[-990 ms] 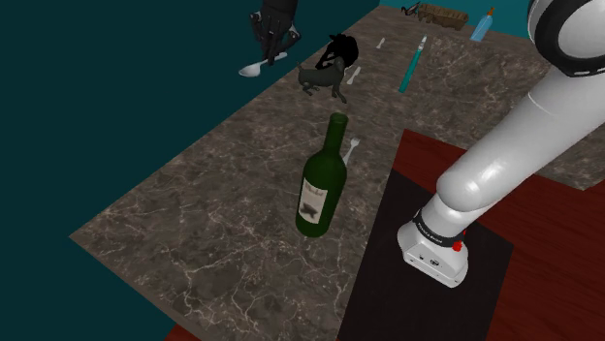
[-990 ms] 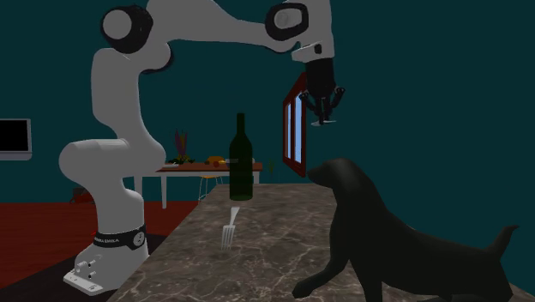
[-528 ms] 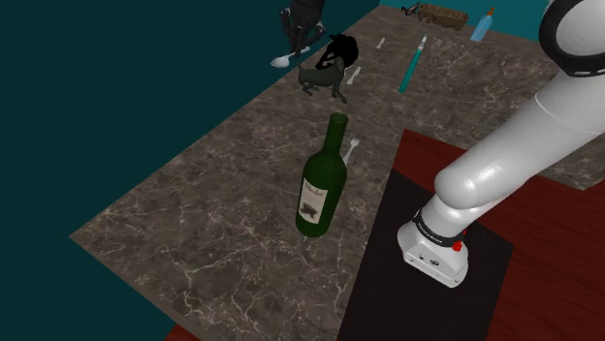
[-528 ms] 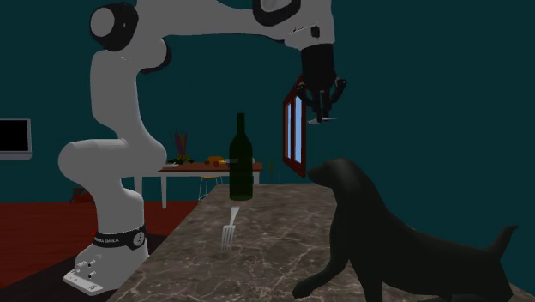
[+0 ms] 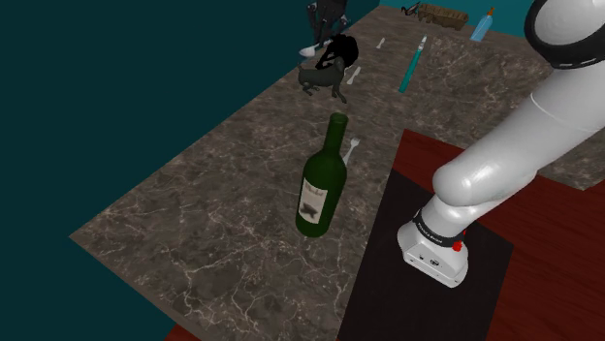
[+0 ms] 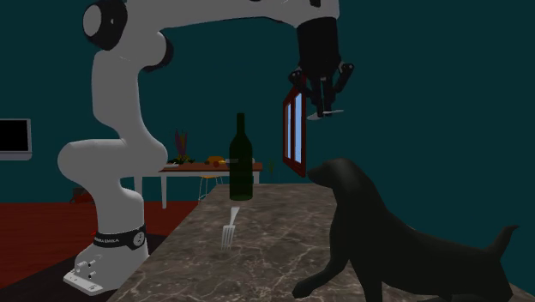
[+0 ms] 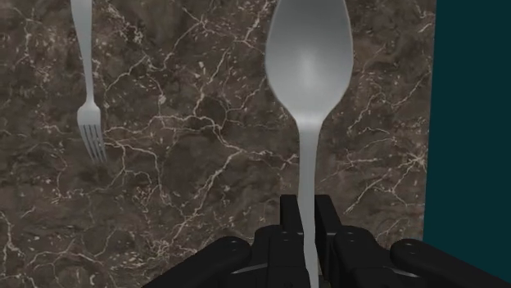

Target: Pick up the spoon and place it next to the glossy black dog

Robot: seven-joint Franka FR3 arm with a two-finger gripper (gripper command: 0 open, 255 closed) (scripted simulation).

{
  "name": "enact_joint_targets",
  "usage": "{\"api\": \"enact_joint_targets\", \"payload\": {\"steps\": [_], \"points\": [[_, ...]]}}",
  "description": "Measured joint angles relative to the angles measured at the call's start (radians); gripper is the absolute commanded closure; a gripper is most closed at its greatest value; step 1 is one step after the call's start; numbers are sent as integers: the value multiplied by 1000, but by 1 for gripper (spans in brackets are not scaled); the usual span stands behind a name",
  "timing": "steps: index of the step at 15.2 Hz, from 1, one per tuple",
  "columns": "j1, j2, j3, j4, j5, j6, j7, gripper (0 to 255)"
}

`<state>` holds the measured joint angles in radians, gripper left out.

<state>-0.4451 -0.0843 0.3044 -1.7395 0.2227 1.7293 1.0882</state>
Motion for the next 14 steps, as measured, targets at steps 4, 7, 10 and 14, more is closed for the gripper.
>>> {"api": "enact_joint_targets", "payload": {"steps": [4, 7, 10, 14], "points": [[-38, 21, -45, 26, -4, -23, -80, 255], [-73, 73, -82, 84, -15, -44, -147, 255], [-101, 124, -111, 151, -24, -72, -200, 255], [-142, 192, -147, 236, -31, -105, -272, 255]]}}
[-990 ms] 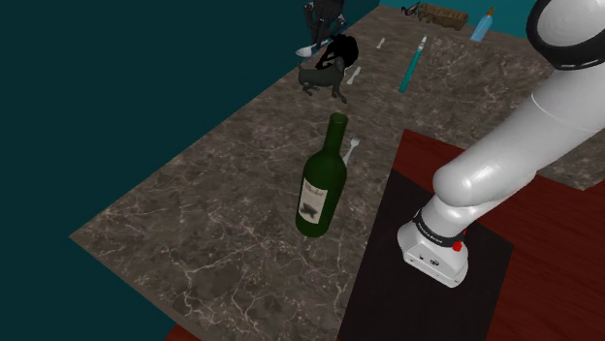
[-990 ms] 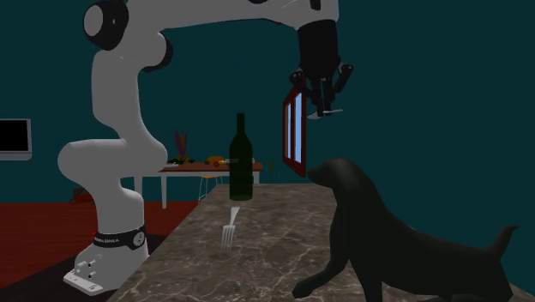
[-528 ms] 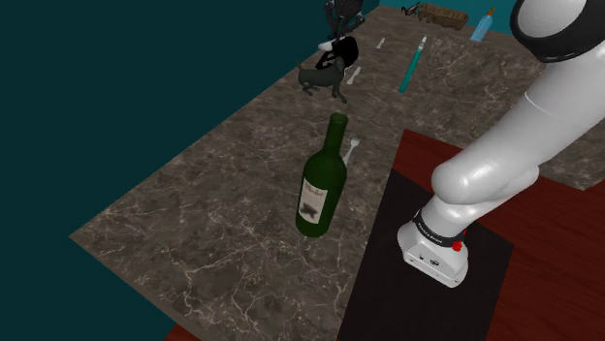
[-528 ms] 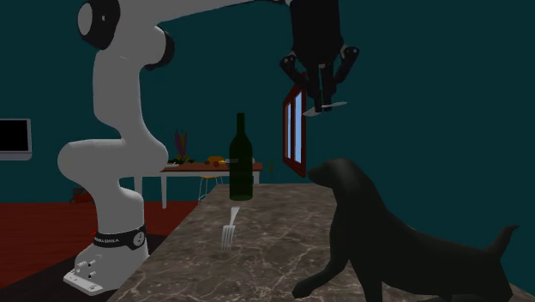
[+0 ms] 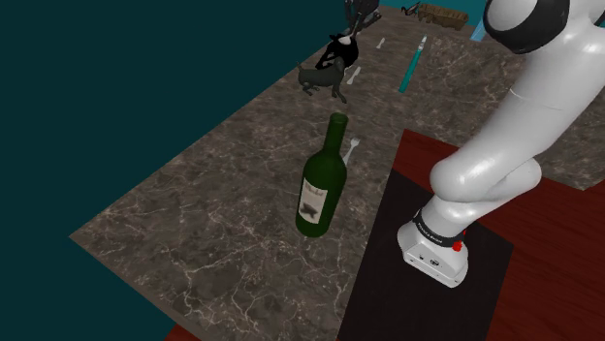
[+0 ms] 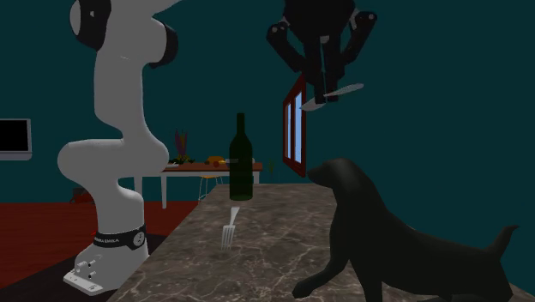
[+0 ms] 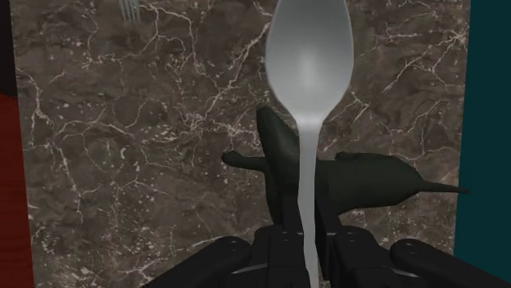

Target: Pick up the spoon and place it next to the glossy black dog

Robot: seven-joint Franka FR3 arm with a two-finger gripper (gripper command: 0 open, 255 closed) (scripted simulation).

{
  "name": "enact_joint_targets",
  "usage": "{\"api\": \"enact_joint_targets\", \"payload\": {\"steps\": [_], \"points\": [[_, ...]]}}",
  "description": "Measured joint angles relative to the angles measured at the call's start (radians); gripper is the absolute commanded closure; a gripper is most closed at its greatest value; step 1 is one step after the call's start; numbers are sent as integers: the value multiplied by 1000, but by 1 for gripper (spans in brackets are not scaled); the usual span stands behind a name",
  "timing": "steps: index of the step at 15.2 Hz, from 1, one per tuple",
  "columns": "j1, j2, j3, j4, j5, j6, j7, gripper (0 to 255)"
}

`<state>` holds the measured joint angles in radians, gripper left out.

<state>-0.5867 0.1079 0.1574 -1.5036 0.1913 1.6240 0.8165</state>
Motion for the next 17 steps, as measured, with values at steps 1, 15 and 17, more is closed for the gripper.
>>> {"api": "enact_joint_targets", "payload": {"steps": [1, 15, 17], "points": [[-10, 24, -8, 36, -2, -16, -16, 255], [-140, 495, -81, 735, -25, -287, -188, 255], [-146, 467, -83, 667, -24, -247, -202, 255]]}}
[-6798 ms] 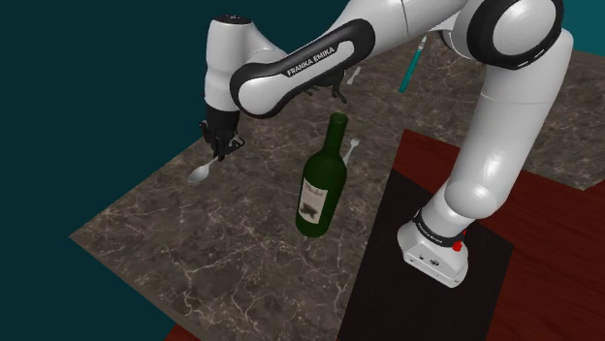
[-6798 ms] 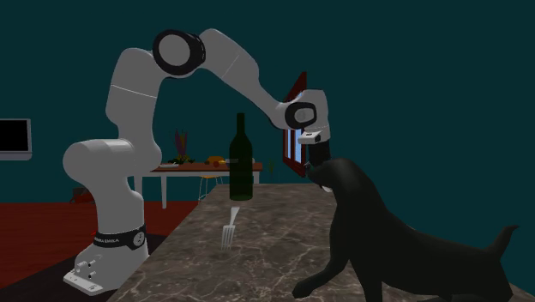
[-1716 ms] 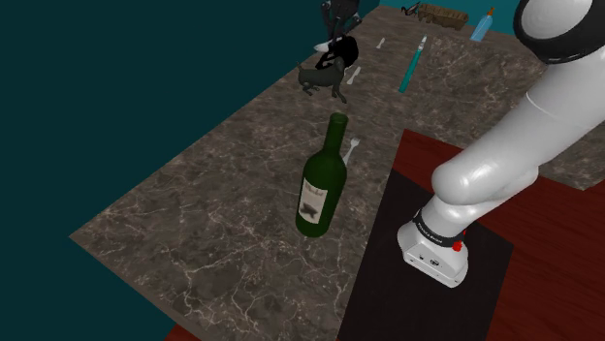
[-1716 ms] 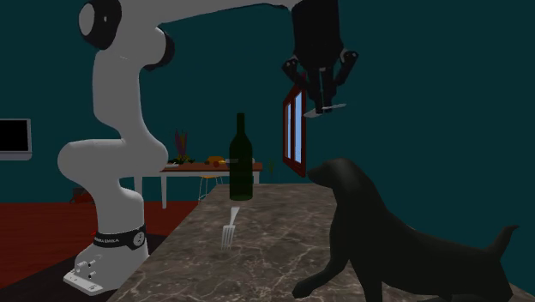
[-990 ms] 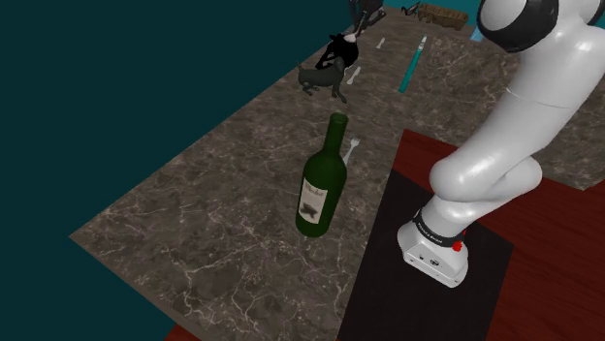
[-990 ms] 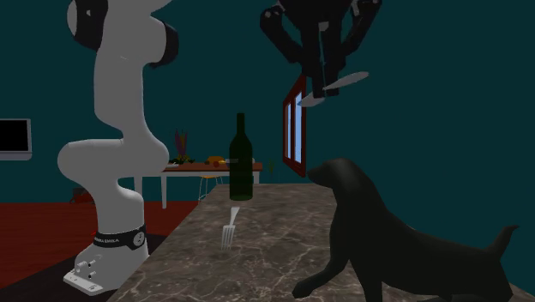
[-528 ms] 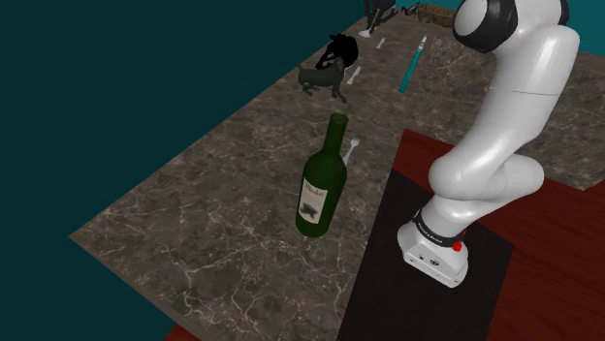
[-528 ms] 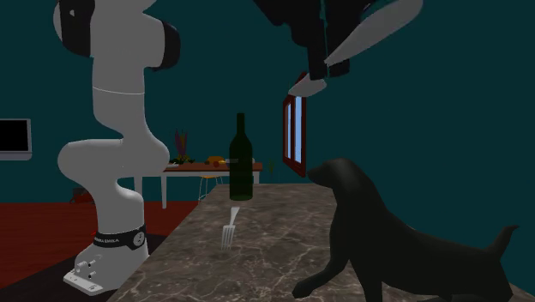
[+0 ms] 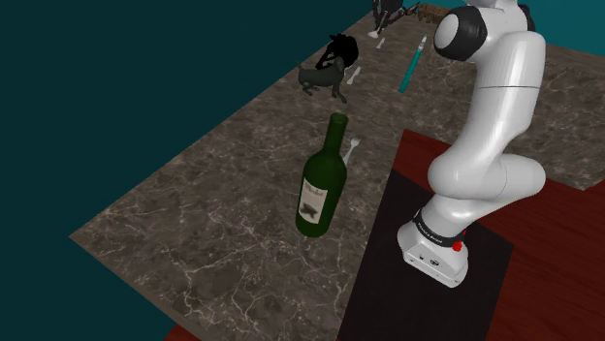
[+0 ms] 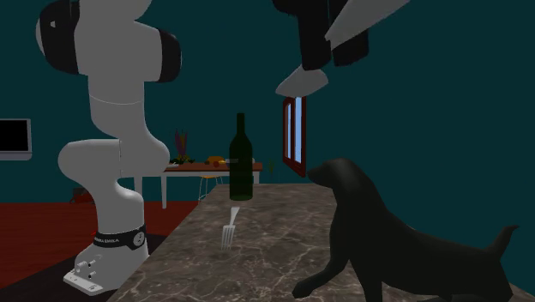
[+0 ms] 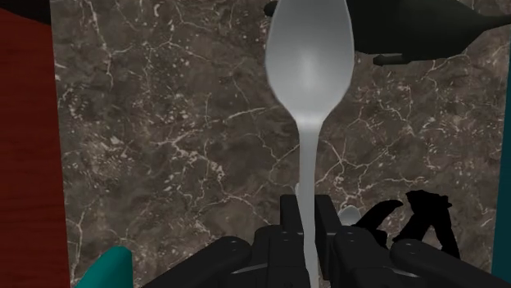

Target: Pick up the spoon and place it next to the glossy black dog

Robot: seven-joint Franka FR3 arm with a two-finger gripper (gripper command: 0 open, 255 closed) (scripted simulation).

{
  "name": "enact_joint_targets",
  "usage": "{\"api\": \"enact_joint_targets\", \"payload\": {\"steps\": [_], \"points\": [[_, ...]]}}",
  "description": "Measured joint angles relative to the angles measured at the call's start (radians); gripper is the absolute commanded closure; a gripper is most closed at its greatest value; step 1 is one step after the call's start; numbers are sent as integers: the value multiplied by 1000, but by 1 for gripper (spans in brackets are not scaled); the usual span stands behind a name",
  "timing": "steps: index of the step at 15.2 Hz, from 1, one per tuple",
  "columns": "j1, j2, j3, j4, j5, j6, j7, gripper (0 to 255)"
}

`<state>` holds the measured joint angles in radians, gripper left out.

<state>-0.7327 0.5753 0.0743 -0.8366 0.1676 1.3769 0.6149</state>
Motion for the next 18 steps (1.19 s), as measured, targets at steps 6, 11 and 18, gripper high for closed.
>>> {"api": "enact_joint_targets", "payload": {"steps": [6, 11, 18], "points": [[-2, -65, -3, -189, 3, 121, -23, 255], [-3, -87, -4, -294, 4, 204, -39, 255], [-2, -110, -5, -422, 7, 307, -56, 255]]}}
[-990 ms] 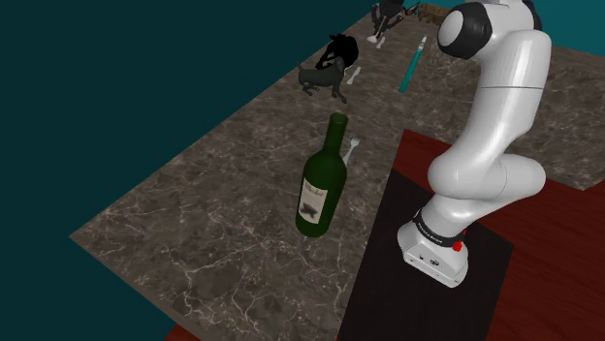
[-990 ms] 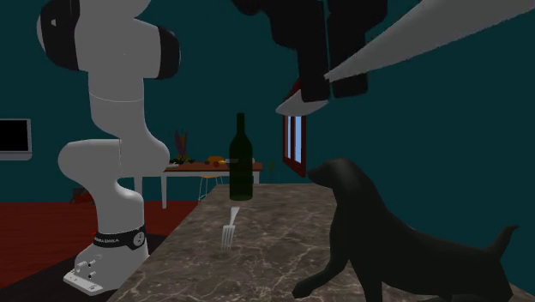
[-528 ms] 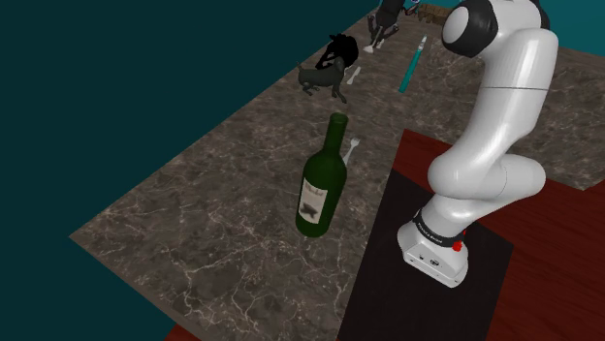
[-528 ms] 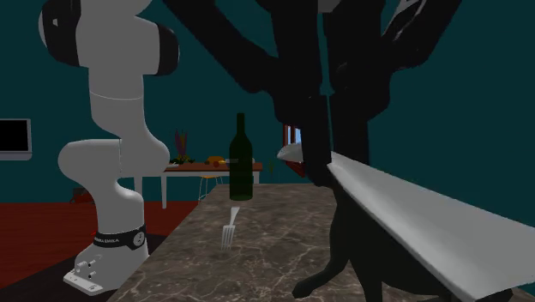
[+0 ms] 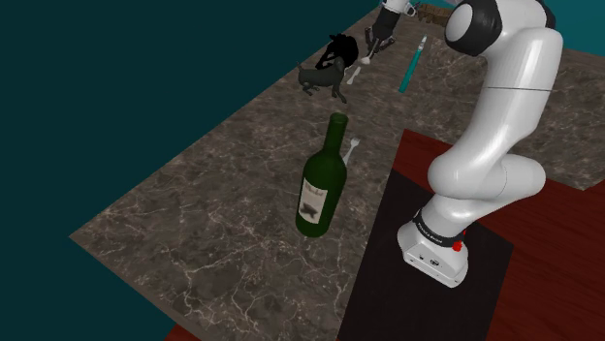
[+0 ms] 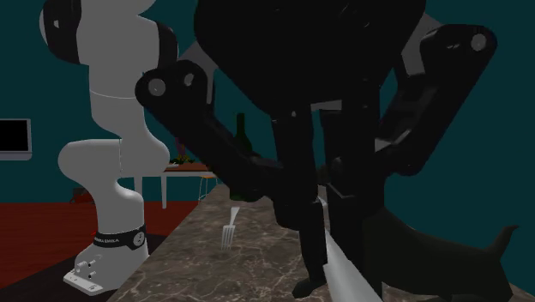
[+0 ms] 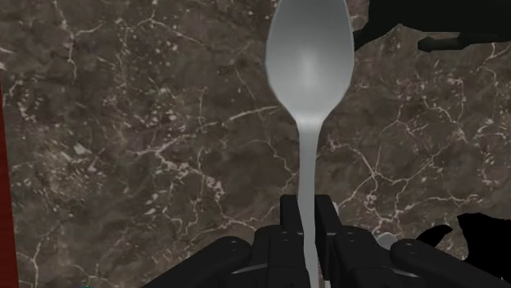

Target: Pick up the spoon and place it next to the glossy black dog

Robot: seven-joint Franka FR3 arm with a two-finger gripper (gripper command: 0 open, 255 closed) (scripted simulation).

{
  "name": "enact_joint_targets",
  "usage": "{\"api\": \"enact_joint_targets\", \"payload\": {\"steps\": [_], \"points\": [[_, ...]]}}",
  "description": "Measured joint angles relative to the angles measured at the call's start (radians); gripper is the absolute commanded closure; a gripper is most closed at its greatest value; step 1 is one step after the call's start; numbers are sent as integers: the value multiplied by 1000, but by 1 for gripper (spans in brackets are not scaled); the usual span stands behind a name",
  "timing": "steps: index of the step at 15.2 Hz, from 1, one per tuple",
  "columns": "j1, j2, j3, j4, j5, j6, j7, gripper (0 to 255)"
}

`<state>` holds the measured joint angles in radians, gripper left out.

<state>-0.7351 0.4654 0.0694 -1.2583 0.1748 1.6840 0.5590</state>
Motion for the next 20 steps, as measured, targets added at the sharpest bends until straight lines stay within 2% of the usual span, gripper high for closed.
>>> {"api": "enact_joint_targets", "payload": {"steps": [20], "points": [[1, 27, -1, -224, 10, 247, -46, 255]]}}
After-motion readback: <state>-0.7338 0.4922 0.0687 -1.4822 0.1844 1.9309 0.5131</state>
